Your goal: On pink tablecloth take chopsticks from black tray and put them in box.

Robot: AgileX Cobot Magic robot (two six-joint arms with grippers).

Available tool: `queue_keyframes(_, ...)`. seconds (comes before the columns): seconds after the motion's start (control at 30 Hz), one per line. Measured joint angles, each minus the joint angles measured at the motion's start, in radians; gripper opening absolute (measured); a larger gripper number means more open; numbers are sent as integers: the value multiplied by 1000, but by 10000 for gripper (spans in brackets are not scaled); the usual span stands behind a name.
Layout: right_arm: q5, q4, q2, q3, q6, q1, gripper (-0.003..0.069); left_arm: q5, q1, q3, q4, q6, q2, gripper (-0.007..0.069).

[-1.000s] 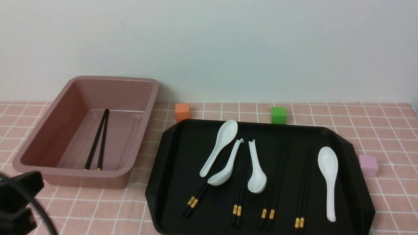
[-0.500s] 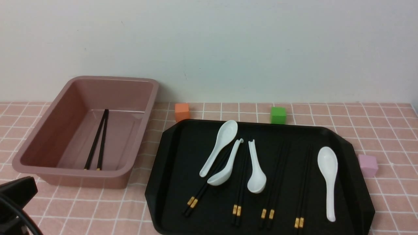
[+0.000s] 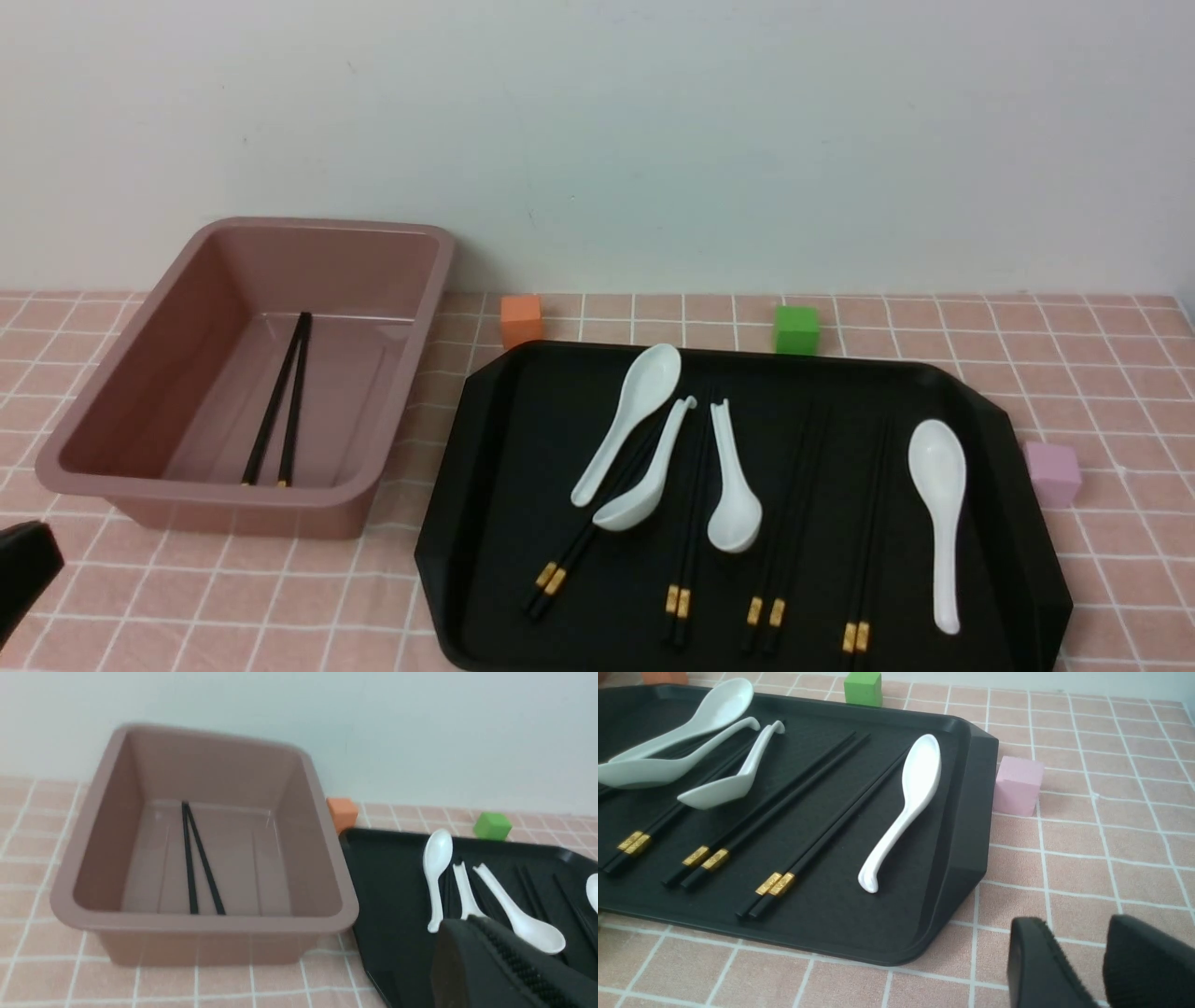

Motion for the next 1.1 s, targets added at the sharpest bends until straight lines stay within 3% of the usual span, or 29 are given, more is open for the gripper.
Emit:
queue_keyframes(0.2, 0, 0, 0, 0, 0, 0, 240, -59, 119, 118, -97, 152, -115, -13)
queue_keyframes(0.37, 0, 0, 0, 0, 0, 0, 240, -61, 212, 193, -161, 178, -177, -13)
queue_keyframes(0.57, 0, 0, 0, 0, 0, 0, 240, -61, 214, 285, -173, 178, -254, -13)
queue_keyframes(0.77, 0, 0, 0, 0, 0, 0, 240, 90, 216, 334, -206, 178, -262, -13)
queue_keyframes(1.1, 0, 0, 0, 0, 0, 0, 240, 94, 216, 334, -222, 178, -262, -13)
